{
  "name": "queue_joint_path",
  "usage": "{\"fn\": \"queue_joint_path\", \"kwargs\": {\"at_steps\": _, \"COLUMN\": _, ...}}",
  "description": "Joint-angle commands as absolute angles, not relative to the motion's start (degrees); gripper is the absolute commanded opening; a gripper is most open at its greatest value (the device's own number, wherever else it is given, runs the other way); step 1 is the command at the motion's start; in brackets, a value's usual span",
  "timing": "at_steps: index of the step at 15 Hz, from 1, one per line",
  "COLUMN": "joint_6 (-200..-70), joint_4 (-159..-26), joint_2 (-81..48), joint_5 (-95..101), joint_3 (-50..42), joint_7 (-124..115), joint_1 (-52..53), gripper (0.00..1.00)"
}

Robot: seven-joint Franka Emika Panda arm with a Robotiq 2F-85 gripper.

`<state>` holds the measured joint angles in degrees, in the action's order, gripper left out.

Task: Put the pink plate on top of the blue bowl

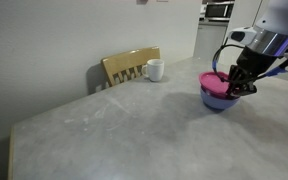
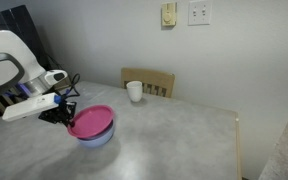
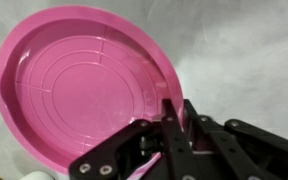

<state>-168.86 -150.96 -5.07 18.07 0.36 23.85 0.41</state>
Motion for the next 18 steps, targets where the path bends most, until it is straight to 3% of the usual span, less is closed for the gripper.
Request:
{"fn": "queue_joint_path", "kwargs": {"at_steps": 1, "joint_6": -170.57, "joint_4": -149.83, "joint_2": -6.33, "joint_5": 17.32, "joint_3": 1.1, "joint_7": 24.52, "joint_1": 0.19, "gripper": 0.03}}
{"fn": "queue_joint_path", "kwargs": {"at_steps": 18, "joint_6": -169.31, "joint_4": -147.85, "joint_2": -8.72, "joint_5": 17.92, "joint_3": 0.1, "joint_7": 24.37, "joint_1": -0.33, "gripper": 0.03}}
